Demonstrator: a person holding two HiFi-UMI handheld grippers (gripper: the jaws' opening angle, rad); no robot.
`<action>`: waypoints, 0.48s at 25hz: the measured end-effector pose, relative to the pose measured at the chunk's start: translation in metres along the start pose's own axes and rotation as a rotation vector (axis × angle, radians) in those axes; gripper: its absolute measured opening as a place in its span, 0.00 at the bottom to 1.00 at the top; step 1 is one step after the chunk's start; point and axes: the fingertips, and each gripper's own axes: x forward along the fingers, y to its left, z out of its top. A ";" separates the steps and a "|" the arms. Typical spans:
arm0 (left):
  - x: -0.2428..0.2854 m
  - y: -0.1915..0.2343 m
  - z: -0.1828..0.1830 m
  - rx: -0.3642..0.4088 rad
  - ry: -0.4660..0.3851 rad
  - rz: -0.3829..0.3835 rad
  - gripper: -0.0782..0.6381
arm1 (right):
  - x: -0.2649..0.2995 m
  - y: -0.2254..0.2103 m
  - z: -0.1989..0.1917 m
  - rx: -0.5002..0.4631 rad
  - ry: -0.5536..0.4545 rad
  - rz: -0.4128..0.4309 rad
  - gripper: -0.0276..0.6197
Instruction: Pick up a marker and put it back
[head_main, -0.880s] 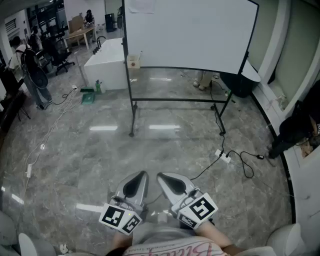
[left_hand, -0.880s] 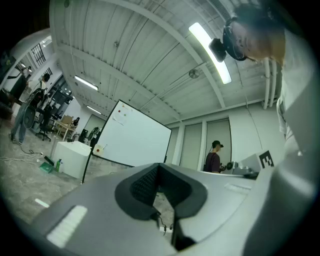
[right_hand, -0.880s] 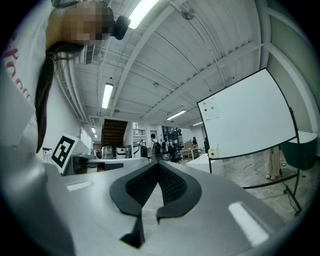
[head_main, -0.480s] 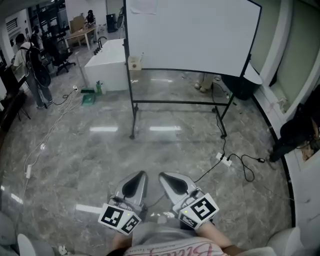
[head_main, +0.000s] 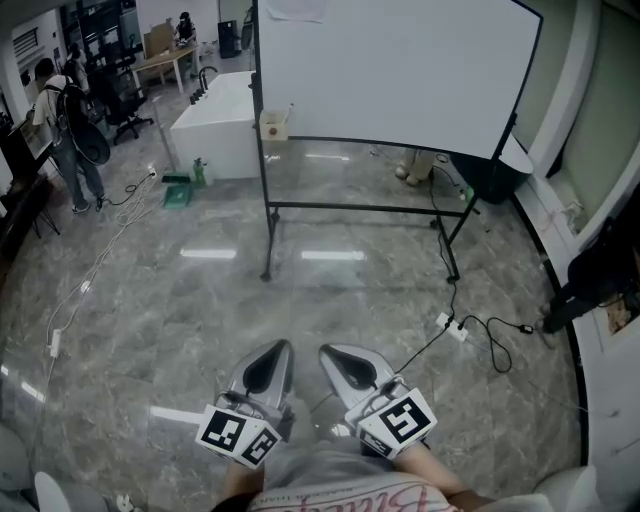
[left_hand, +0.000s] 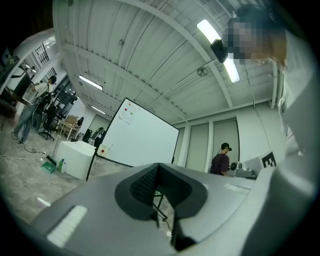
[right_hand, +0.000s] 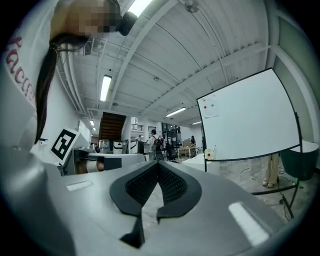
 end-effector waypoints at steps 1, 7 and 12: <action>0.007 0.007 0.001 0.000 -0.001 -0.001 0.11 | 0.008 -0.006 -0.001 -0.001 0.005 0.002 0.05; 0.058 0.052 0.014 0.004 -0.012 -0.036 0.11 | 0.066 -0.045 0.003 -0.003 -0.002 -0.013 0.05; 0.103 0.094 0.033 0.016 -0.011 -0.074 0.11 | 0.121 -0.078 0.017 -0.020 -0.019 -0.030 0.05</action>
